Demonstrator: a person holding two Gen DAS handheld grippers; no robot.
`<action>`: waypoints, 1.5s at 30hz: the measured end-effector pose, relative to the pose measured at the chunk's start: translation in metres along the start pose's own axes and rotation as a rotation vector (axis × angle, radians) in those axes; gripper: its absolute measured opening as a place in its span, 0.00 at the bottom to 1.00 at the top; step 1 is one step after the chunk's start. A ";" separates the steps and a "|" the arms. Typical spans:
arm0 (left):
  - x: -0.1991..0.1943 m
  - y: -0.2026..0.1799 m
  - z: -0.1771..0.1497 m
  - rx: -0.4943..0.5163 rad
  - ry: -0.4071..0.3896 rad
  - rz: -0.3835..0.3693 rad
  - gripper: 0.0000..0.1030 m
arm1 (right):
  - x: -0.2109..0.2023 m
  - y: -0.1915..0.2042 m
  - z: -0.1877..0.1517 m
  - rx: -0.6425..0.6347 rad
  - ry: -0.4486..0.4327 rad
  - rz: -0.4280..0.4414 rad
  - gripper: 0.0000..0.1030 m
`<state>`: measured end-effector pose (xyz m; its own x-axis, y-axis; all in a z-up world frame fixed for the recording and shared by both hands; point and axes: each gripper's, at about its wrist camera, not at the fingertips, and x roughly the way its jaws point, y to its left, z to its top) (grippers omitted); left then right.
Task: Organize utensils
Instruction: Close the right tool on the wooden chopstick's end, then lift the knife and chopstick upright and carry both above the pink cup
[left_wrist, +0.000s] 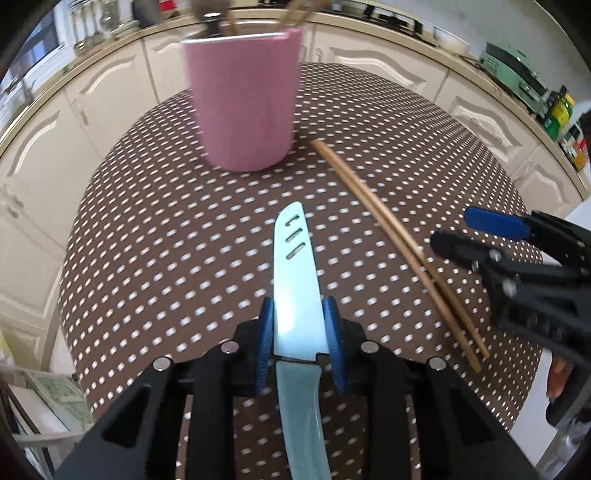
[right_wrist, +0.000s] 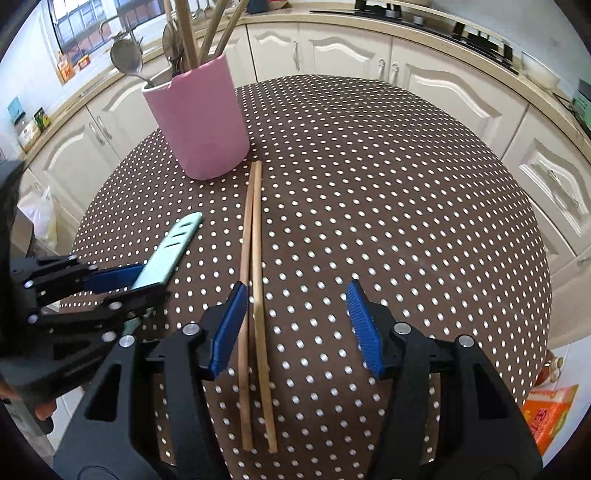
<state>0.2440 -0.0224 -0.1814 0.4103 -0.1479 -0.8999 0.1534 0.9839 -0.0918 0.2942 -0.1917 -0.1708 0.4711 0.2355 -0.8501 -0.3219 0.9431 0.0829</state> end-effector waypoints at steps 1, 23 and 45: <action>-0.002 0.006 -0.001 -0.015 -0.003 0.002 0.26 | 0.003 0.002 0.004 -0.007 0.008 0.000 0.41; 0.006 0.064 0.031 -0.157 0.021 0.011 0.26 | 0.051 0.027 0.047 -0.096 0.178 -0.033 0.23; -0.038 0.075 0.013 -0.189 -0.158 -0.070 0.26 | 0.001 -0.019 0.035 0.083 -0.081 0.094 0.06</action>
<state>0.2512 0.0560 -0.1484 0.5425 -0.2156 -0.8119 0.0216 0.9698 -0.2430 0.3295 -0.2008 -0.1552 0.5075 0.3387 -0.7923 -0.3001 0.9314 0.2060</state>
